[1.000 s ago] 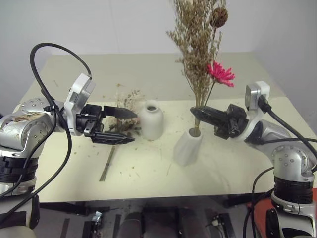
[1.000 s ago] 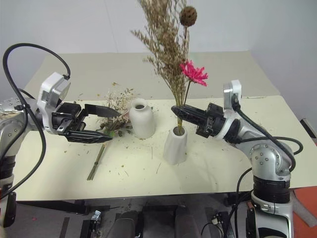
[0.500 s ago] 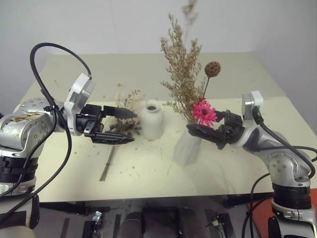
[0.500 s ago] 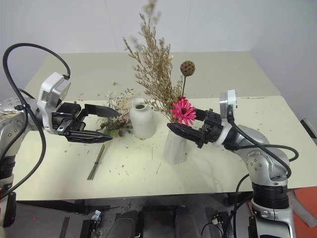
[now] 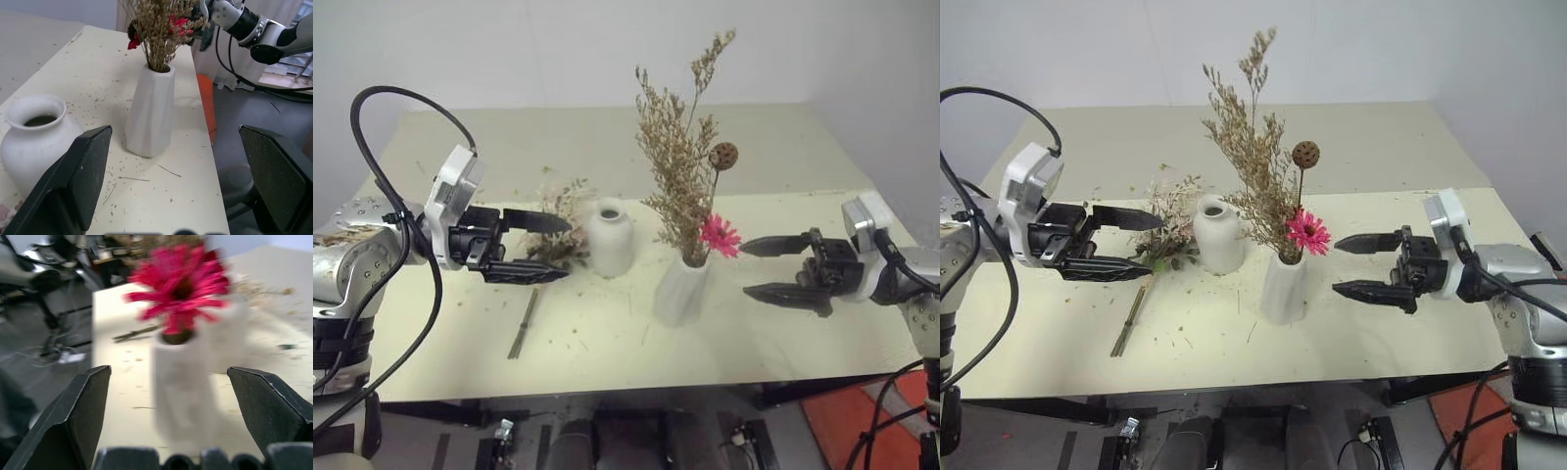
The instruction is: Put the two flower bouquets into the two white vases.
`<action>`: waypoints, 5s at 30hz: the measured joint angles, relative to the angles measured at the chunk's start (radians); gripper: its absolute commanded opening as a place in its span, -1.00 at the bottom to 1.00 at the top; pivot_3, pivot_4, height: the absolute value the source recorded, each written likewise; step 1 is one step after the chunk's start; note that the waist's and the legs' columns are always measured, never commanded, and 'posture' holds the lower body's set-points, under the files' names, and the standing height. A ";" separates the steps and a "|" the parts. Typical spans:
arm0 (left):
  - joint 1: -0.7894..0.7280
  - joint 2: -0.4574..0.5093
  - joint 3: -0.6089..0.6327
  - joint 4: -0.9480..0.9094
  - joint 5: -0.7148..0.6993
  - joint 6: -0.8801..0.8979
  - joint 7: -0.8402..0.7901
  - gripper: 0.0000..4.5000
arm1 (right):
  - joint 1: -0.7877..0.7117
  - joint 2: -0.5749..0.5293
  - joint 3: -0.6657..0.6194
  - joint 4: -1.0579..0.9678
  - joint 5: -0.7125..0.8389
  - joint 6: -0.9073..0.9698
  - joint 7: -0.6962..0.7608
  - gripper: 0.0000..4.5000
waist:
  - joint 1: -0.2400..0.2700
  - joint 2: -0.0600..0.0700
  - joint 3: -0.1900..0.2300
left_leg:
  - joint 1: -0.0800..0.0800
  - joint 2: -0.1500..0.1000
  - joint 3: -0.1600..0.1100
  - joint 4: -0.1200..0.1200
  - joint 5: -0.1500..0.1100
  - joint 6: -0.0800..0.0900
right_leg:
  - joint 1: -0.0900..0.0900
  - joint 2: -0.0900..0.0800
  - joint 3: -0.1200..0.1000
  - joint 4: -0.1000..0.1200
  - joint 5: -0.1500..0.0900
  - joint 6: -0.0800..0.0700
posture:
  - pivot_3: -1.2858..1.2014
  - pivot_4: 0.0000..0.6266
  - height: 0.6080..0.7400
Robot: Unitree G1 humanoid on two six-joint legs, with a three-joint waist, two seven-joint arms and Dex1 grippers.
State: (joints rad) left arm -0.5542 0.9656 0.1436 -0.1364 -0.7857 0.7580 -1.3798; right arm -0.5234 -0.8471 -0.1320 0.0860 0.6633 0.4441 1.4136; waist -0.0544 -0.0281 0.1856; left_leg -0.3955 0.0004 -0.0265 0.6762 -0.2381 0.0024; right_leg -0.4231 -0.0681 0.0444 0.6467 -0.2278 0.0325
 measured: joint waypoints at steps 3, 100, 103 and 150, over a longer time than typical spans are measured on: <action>0.090 0.030 0.070 -0.034 -0.004 0.020 0.038 1.00 | -0.167 0.033 0.047 0.211 -0.112 -0.109 0.002 0.98 | -0.003 0.000 0.000 | 0.000 0.001 0.000 -0.001 0.000 0.000 | 0.000 0.001 0.000 0.000 0.000 0.000 | 0.03 -0.52 1.00; -0.302 -0.579 0.048 0.231 0.091 0.005 0.569 -0.99 | -0.514 0.016 0.214 0.834 -0.207 -0.477 0.150 1.00 | 0.011 0.003 0.004 | -0.004 -0.005 0.000 0.001 0.001 -0.001 | -0.001 -0.008 0.000 -0.001 0.005 0.005 | 0.03 -0.52 1.00; -0.274 -0.579 0.038 0.211 0.096 -0.010 0.568 -0.99 | -0.514 0.016 0.201 0.817 -0.207 -0.471 0.150 1.00 | 0.012 0.003 0.004 | -0.004 -0.005 0.000 0.001 0.001 -0.001 | -0.001 -0.008 -0.001 -0.001 0.005 0.005 | 0.03 -0.52 1.00; -0.320 -0.622 -0.001 0.344 0.148 -0.130 0.554 -0.99 | -0.471 0.024 0.153 0.748 -0.209 -0.420 0.150 1.00 | 0.015 0.003 0.004 | -0.004 -0.007 0.000 0.002 0.001 -0.001 | 0.000 -0.008 -0.001 -0.001 0.005 0.005 | 0.03 -0.52 1.00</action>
State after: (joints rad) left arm -0.8747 0.3439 0.1428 0.2075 -0.6372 0.6281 -0.8254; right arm -0.9939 -0.8234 0.0209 0.8338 0.4548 0.0241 1.5640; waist -0.0398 -0.0250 0.1898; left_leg -0.3991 -0.0063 -0.0264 0.6781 -0.2375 0.0014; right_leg -0.4232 -0.0761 0.0438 0.6454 -0.2225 0.0373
